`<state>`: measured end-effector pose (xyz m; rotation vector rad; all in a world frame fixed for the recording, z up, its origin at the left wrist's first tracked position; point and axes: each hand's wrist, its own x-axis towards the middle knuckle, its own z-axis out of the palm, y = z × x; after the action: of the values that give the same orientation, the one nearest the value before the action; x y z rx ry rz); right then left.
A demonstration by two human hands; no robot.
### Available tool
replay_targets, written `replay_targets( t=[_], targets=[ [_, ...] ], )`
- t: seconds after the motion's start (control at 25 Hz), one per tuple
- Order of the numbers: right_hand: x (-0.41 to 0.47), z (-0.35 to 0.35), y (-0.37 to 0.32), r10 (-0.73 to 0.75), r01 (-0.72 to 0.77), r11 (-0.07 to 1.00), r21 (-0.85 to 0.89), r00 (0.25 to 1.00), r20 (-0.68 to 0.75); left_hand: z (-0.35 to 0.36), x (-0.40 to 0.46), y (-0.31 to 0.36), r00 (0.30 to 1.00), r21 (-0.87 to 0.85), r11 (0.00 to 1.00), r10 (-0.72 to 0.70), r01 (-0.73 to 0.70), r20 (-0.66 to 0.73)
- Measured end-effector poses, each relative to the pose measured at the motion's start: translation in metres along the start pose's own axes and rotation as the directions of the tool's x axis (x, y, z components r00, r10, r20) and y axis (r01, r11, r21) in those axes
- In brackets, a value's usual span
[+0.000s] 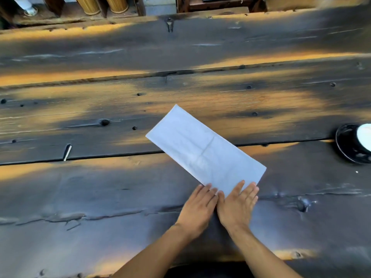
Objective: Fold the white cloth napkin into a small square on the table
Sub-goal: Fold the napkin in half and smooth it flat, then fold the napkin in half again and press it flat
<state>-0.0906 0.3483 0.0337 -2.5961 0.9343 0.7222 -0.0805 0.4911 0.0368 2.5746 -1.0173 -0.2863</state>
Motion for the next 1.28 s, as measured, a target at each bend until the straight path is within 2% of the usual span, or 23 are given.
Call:
replay_targets(
  t=[0.12,0.2,0.24,0.32,0.4,0.6,0.8,0.88,1.0,1.08,1.2,1.28],
  targets=[
    [-0.013,-0.007,0.011,-0.106,0.1,0.993,-0.064,0.99,-0.093,0.004,-0.007,0.017,0.991,-0.059,0.991,-0.118,0.121,0.056],
    [-0.019,-0.009,0.031,-0.293,0.287,0.956,-0.057,0.934,-0.204,0.003,-0.016,0.016,0.968,-0.018,0.979,-0.199,0.204,0.15],
    [-0.02,-0.01,0.042,-0.406,0.402,0.913,-0.062,0.892,-0.2,0.003,-0.021,0.014,0.959,0.009,0.976,-0.215,0.217,0.185],
    [-0.024,-0.015,0.059,-0.563,0.556,0.825,-0.097,0.825,-0.052,0.001,-0.03,0.013,0.944,0.044,0.973,-0.23,0.226,0.236],
    [-0.026,-0.021,0.067,-0.606,0.613,0.779,-0.134,0.79,0.087,-0.002,-0.038,0.013,0.933,0.062,0.972,-0.236,0.228,0.27],
    [-0.024,-0.027,0.054,-0.721,0.732,0.62,-0.283,0.674,0.163,-0.004,-0.048,0.013,0.916,0.035,0.961,-0.273,0.275,0.293],
    [-0.03,-0.023,0.048,-0.732,0.753,0.554,-0.355,0.644,0.223,-0.004,-0.059,0.016,0.92,-0.064,0.952,-0.271,0.3,0.283],
    [-0.032,-0.021,0.048,-0.732,0.762,0.58,-0.288,0.643,0.225,-0.003,-0.061,0.019,0.929,-0.097,0.953,-0.25,0.286,0.273],
    [-0.037,-0.025,0.045,-0.697,0.716,0.696,-0.054,0.693,0.185,-0.005,-0.06,0.023,0.945,-0.122,0.964,-0.199,0.236,0.261],
    [-0.038,-0.028,0.041,-0.676,0.669,0.736,0.102,0.72,0.158,-0.006,-0.058,0.024,0.96,-0.16,0.962,-0.187,0.222,0.206],
    [-0.042,-0.035,0.036,-0.657,0.614,0.742,0.271,0.746,0.11,-0.014,-0.055,0.024,0.965,-0.261,0.929,-0.245,0.261,0.094],
    [-0.046,-0.038,0.038,-0.684,0.632,0.712,0.306,0.722,0.099,-0.023,-0.054,0.024,0.959,-0.317,0.906,-0.281,0.281,0.047]
  ],
)
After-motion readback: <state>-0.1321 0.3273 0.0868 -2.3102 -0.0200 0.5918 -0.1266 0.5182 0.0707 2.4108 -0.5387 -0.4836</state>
